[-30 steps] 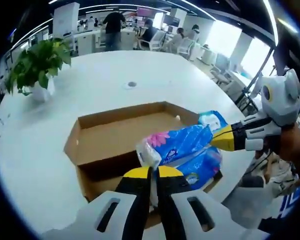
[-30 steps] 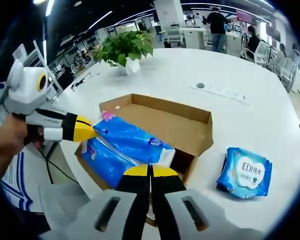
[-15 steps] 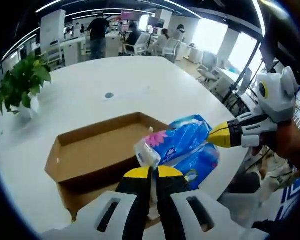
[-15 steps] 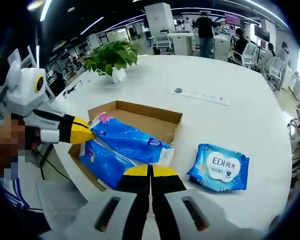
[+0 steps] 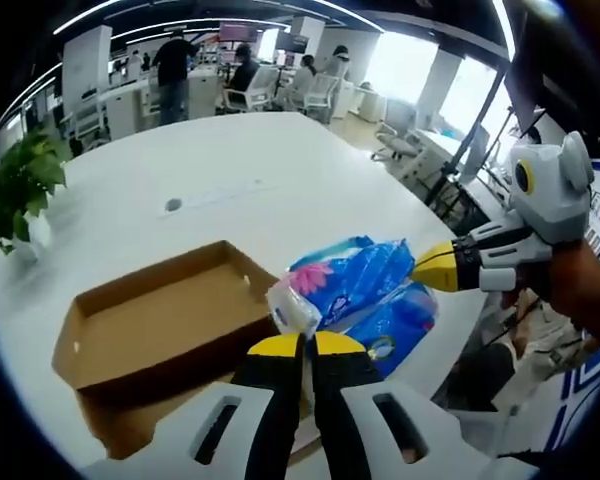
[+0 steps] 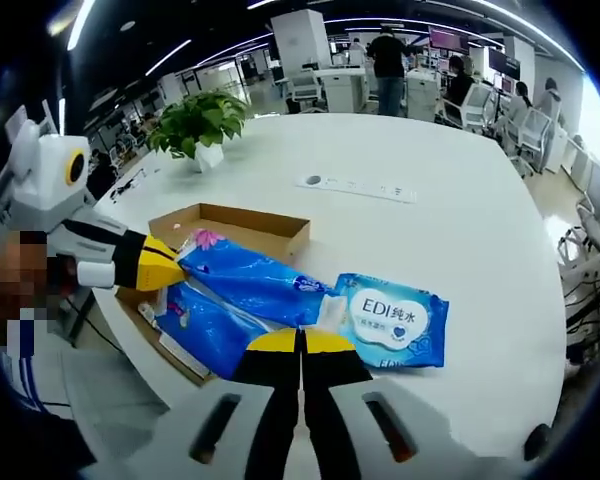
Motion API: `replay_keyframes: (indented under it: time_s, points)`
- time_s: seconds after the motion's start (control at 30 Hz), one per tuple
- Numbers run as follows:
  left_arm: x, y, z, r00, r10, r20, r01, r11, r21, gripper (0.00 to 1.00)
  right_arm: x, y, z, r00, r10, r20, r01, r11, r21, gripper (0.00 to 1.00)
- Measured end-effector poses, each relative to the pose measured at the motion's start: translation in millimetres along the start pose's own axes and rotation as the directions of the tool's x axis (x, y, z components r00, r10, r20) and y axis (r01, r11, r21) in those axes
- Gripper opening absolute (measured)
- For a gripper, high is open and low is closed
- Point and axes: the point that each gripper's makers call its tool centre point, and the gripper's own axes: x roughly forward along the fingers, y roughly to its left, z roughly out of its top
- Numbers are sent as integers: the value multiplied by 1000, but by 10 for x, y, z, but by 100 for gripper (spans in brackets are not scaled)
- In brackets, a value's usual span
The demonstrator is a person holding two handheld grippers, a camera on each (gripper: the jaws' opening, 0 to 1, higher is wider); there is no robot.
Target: Operate the shoe box by opening the lid, removing the specified soft item, and placing it in the target area until the item is outside and the box remains undamaged.
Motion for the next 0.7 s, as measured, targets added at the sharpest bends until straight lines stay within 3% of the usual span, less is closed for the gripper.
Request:
replay_keyframes:
  time_s: [0.7]
  points:
    - [820,-751,334,996,-92,-9,92,996,2,0,-232,-1073,-215,997,-82,-1,82,994,72,0]
